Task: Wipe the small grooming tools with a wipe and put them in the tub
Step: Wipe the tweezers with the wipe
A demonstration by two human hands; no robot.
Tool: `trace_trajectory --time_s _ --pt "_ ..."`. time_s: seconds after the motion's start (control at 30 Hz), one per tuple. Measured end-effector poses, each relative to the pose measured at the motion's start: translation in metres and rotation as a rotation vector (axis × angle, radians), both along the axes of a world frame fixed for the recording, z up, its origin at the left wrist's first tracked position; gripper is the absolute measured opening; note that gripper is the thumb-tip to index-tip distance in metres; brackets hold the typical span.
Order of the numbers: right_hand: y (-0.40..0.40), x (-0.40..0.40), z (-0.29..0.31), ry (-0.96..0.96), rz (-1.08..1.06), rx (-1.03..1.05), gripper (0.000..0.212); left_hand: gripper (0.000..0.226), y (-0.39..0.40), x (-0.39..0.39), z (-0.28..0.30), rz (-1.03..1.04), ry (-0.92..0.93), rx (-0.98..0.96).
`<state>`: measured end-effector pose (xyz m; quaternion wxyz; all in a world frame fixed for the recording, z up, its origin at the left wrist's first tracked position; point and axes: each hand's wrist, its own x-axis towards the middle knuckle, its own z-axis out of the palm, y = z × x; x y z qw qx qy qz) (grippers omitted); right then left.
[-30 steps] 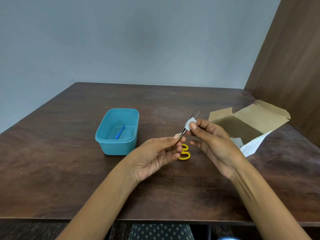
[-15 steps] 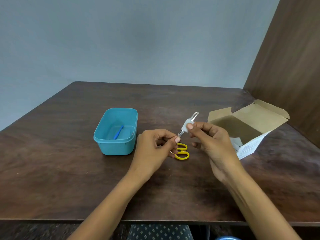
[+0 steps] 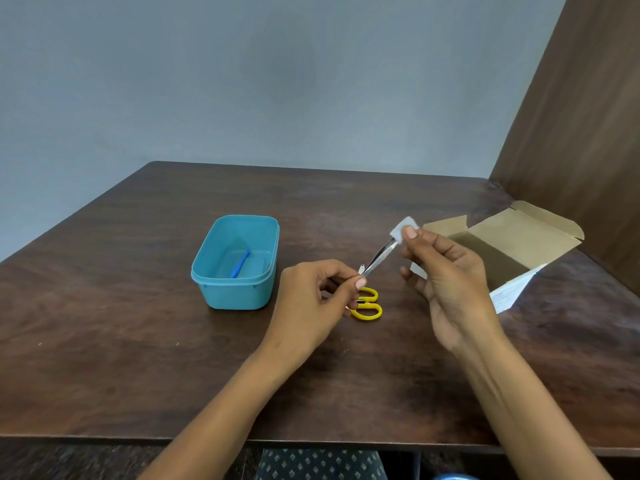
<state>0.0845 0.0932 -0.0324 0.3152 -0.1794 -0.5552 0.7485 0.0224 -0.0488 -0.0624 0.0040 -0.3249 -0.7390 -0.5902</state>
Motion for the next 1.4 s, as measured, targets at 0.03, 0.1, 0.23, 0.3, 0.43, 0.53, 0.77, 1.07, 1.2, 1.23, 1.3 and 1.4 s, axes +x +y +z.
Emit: trace_trajectory --time_s 0.03,0.1,0.23,0.3,0.43,0.53,0.77,1.07,1.2,1.23,1.3,1.4 --pt "0.002 0.001 0.001 0.012 -0.020 -0.037 0.005 0.005 0.000 0.000 0.000 -0.006 -0.023 0.007" --pt "0.005 0.003 0.002 0.013 -0.045 -0.057 0.005 0.008 -0.001 -0.001 0.001 -0.034 -0.103 0.050" --pt "0.000 0.006 -0.004 -0.067 0.019 -0.001 0.005 0.013 -0.002 0.001 0.007 -0.128 -0.336 0.215" --pt "-0.005 0.006 -0.006 -0.089 0.061 0.005 0.005 0.014 -0.001 0.002 0.009 -0.154 -0.412 0.257" --pt "-0.012 0.005 -0.004 -0.078 0.128 0.022 0.002 0.015 -0.003 0.003 0.011 -0.199 -0.491 0.258" --pt "-0.017 0.004 -0.002 -0.058 0.148 0.030 0.003 0.016 -0.004 0.002 0.011 -0.251 -0.547 0.246" --pt "-0.024 0.005 -0.005 -0.068 0.227 0.063 0.007 0.020 -0.005 0.002 0.014 -0.299 -0.636 0.257" --pt "-0.016 0.002 0.000 -0.027 0.092 0.000 0.003 0.016 -0.002 0.002 0.011 -0.179 -0.597 0.300" --pt "-0.019 0.003 -0.005 -0.072 0.097 0.012 0.003 0.014 -0.002 0.001 0.010 -0.137 -0.533 0.317" --pt "-0.021 0.003 -0.006 -0.084 0.115 0.017 0.003 0.013 -0.002 0.001 0.010 -0.128 -0.517 0.313" --pt "-0.023 0.003 -0.007 -0.093 0.154 0.023 0.006 0.012 -0.002 0.001 0.009 -0.117 -0.493 0.299" --pt "-0.025 0.004 -0.006 -0.076 0.185 0.024 0.007 0.012 -0.002 0.000 0.007 -0.108 -0.479 0.287"
